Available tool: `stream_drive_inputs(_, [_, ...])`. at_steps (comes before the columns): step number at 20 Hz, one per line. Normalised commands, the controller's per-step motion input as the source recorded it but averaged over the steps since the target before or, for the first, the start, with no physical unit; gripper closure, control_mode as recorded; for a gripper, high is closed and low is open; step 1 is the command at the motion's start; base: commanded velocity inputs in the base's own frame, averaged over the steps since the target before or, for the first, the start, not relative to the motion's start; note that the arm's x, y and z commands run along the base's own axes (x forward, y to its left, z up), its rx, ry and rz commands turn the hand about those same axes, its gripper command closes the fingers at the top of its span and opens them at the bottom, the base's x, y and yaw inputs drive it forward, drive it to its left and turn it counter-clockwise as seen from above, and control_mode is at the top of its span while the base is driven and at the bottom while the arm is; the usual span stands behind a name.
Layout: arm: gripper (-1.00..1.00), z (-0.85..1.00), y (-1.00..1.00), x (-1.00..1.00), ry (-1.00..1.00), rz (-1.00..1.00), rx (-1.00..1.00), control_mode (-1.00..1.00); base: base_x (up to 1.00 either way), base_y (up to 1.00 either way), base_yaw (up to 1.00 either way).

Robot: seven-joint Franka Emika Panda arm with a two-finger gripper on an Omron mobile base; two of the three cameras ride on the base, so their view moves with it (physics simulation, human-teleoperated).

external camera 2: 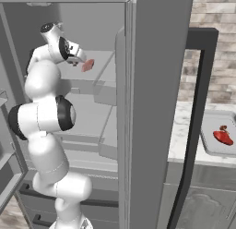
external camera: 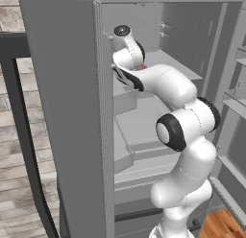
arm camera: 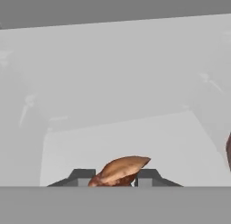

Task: Place one mushroom and one steak in each tupperware on the nearby counter, to pack two identical lunches.

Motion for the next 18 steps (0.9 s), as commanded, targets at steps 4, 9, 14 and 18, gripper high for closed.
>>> stream_drive_inputs(4, [1.00, -0.24, 0.09, -0.75, -0.16, 0.00, 0.00, -1.00, 0.00, 0.00, 0.00])
stream_drive_inputs(9, [1.00, -0.15, 0.08, -1.00, -0.21, 0.00, 0.00, -1.00, 0.00, 0.00, 0.00])
stream_drive_inputs(14, [1.00, 0.19, -0.41, -1.00, -0.05, -0.04, 0.13, -1.00, 0.00, 0.00, 0.00])
stream_drive_inputs(18, [1.00, 0.40, -0.67, -1.00, 0.00, -0.02, 0.26, -1.00, 0.00, 0.00, 0.00])
